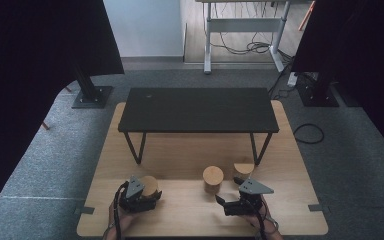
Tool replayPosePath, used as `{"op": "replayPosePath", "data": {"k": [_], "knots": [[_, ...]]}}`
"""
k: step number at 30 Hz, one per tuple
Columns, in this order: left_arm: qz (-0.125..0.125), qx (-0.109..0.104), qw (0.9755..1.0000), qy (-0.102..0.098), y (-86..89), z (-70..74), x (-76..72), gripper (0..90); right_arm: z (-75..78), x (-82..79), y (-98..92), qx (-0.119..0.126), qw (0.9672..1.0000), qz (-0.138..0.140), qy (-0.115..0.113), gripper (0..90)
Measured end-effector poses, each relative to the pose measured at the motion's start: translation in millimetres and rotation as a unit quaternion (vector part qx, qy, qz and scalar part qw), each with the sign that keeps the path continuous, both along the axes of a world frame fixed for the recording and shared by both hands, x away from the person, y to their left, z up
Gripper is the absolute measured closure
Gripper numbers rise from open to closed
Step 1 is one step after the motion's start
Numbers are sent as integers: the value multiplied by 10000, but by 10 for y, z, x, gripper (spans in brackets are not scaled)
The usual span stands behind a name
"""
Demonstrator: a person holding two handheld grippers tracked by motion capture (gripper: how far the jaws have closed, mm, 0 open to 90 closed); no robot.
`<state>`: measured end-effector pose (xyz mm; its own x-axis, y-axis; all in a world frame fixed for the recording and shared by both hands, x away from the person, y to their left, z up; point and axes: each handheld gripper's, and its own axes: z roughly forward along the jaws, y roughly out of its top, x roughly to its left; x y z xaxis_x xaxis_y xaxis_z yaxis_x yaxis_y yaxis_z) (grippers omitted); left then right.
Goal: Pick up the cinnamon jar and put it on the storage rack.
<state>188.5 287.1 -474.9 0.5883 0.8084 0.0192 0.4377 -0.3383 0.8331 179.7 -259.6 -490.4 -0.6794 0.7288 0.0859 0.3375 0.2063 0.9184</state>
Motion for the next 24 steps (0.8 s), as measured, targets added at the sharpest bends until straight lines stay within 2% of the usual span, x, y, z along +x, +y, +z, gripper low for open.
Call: {"op": "replayPosePath", "data": {"k": [4,7,24], "knots": [[-16,34,10000,-47,-5,8,-12,252,1,-7,-13,29,10000,-11,-7,23],[-8,-61,9999,-113,13,22,-32,252,2,-7,-18,27,10000,-9,-10,23],[-58,-162,9995,-249,53,114,-106,252,2,-4,-17,14,10000,42,-13,23]]}}
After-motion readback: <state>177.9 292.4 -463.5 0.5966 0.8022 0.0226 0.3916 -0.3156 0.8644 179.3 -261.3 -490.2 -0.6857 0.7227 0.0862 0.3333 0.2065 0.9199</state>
